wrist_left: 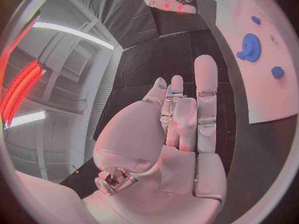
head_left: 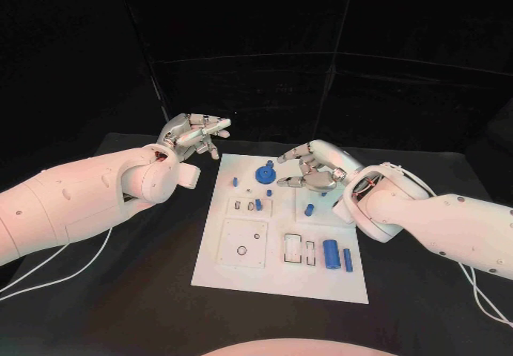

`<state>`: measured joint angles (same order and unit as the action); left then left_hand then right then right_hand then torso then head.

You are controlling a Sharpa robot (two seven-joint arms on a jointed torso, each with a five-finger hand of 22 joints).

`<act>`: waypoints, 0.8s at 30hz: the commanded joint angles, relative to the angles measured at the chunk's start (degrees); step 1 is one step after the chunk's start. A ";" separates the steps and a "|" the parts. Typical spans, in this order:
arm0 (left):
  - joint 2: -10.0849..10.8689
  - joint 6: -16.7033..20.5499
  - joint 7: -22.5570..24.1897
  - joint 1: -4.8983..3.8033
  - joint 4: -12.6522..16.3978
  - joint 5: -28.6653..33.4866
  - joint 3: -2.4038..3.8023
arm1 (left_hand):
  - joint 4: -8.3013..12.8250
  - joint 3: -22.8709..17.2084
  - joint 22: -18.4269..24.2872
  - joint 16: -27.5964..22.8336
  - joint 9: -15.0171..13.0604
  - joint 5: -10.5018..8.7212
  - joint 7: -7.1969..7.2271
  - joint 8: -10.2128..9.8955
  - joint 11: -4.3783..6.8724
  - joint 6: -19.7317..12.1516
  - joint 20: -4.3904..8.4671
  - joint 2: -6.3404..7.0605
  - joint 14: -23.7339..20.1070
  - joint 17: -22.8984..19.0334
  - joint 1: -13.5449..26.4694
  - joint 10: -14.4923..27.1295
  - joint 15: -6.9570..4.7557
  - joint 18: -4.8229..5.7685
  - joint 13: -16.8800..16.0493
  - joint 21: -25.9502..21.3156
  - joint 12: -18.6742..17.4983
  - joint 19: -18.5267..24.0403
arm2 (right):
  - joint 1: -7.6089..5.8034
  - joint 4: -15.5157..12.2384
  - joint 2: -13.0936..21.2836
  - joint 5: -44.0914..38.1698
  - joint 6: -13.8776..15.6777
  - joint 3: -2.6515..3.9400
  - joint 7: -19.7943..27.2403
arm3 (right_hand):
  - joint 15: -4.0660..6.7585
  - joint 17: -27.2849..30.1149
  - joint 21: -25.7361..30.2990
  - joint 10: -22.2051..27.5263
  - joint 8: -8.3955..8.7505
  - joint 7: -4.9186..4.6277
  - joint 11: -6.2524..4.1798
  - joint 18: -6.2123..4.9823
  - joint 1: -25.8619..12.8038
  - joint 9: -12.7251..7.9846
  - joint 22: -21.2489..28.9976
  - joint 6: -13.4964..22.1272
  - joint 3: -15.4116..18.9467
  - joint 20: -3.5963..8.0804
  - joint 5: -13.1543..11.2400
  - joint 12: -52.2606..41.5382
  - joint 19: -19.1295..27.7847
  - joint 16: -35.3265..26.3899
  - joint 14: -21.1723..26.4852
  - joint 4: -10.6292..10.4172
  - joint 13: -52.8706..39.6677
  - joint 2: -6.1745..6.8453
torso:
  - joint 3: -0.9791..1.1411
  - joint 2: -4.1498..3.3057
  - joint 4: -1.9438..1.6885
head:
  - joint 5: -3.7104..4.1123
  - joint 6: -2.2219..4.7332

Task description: Assemble the parts on the task board

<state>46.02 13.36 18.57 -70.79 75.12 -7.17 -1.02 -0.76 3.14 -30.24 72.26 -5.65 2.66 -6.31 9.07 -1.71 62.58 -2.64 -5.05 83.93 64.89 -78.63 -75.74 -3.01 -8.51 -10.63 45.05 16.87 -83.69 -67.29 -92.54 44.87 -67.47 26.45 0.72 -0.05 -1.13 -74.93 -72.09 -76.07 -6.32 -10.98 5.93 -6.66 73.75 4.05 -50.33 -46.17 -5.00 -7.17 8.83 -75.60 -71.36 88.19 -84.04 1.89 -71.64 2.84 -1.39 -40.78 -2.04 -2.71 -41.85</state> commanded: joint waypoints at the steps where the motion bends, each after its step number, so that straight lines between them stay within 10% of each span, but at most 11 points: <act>1: -0.01 -5.53 -15.25 -0.82 -0.94 -16.56 0.06 | -0.32 0.05 -10.69 8.98 -0.60 0.16 0.43 1.00 0.61 0.48 0.49 0.38 4.69 11.35 1.75 -1.44 -0.12 1.70 -3.02 9.08 4.28 -1.61 | -1.41 -0.41 1.67 5.38 -1.51 0.18 1.51 | -0.15 -9.81 0.05 -0.28 -0.32 0.10 -0.16 -0.50 0.40 0.04 0.10 -0.50 0.38 -0.12 0.30 -0.19 0.00 -0.23 -4.73 -0.18 0.02 -0.22 | 0.05 0.54 -0.21 | -0.21 -0.07; 3: -0.27 -7.65 -18.18 -1.31 -1.87 -21.90 0.07 | -1.17 0.96 -19.72 13.59 -1.58 0.41 1.46 2.60 1.15 1.71 0.91 0.95 5.36 18.18 3.93 -5.22 -0.78 2.80 -12.78 16.33 15.39 -2.25 | -2.25 -0.24 2.83 6.62 -2.41 0.24 1.56 | -0.13 -9.72 0.09 -0.29 -0.43 0.14 -0.19 -0.51 0.34 0.04 0.17 -0.59 0.54 -0.10 0.38 -0.20 0.04 -0.26 -4.71 -0.27 0.04 -0.19 | 0.13 0.74 -0.23 | -0.26 -0.05; 5: -0.74 -9.61 -20.17 -1.80 -2.96 -26.79 0.08 | -2.13 1.59 -28.17 17.19 -4.11 0.94 3.00 6.23 2.29 3.59 1.69 0.72 5.92 24.02 6.30 -7.94 -2.06 3.75 -41.17 23.48 42.68 -2.46 | -2.74 0.05 3.87 7.93 -2.94 0.34 1.60 | -0.10 -9.66 0.09 -0.33 -0.53 0.17 -0.22 -0.51 0.27 0.04 0.17 -0.68 0.74 -0.07 0.47 -0.23 0.03 -0.29 -4.69 -0.36 0.04 -0.13 | 0.18 0.86 -0.30 | -0.35 -0.10; 8: -1.54 -12.57 -23.08 -2.64 -4.51 -32.51 0.09 | -2.94 2.30 -31.48 17.74 -5.77 0.06 3.08 7.88 2.59 1.96 1.93 0.73 6.07 25.11 8.03 -6.72 -1.68 4.11 -51.30 26.29 51.90 -1.80 | -3.15 0.73 5.02 9.15 -3.45 0.70 1.52 | -0.09 -9.73 0.09 -0.35 -0.57 0.18 -0.23 -0.51 0.26 0.04 0.17 -0.72 0.81 -0.06 0.53 -0.25 0.03 -0.27 -4.71 -0.39 0.04 -0.12 | 0.22 0.97 -0.31 | -0.50 0.09; 14: -4.08 -17.63 -31.90 -4.33 -7.60 -42.23 0.08 | -6.40 6.12 -34.22 17.74 -9.33 -0.09 3.06 11.56 2.36 -0.93 1.59 0.62 6.07 25.11 12.75 -3.77 -1.60 4.22 -56.15 28.94 56.82 -0.29 | -3.65 2.75 6.91 10.51 -4.08 1.09 1.07 | -0.05 -9.61 0.10 -0.37 -0.71 0.23 -0.27 -0.52 0.21 0.04 0.19 -0.84 1.03 -0.03 0.67 -0.27 0.04 -0.32 -4.68 -0.49 0.06 -0.08 | 0.24 1.16 -0.20 | -0.88 0.22; 24: -10.78 -24.00 -43.78 -6.07 -13.32 -48.46 0.05 | -9.27 9.72 -36.78 17.74 -11.56 0.01 2.20 13.37 1.98 -4.75 1.14 -0.07 6.07 25.11 14.40 -0.20 -1.21 4.34 -53.39 30.90 54.90 -0.33 | -3.83 4.58 7.60 11.05 -4.16 1.18 0.29 | 0.06 -9.38 0.18 -0.41 -1.05 0.37 -0.41 -0.55 0.51 0.02 0.37 -1.15 1.47 0.07 1.24 -0.25 0.10 -0.42 -4.63 -0.51 0.20 -0.04 | 0.35 1.06 -0.08 | -1.52 0.56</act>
<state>35.65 -6.15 -18.76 -76.66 62.30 -50.86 -1.00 -10.06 12.60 -67.24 89.83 -17.13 2.70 -4.18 22.22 0.25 58.28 -1.13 -4.59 83.94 74.94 -64.02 -76.41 -4.69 -4.37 -64.16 76.05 72.12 -83.97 -71.00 -88.02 52.57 -57.49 22.95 1.84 0.35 -1.13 -74.92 -72.09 -76.27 -7.15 -10.55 5.73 -6.66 73.75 4.03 -50.01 -46.98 -3.82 -7.17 9.87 -75.60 -71.37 87.97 -84.05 1.35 -71.52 2.84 -1.06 -39.64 -2.19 -4.15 -41.38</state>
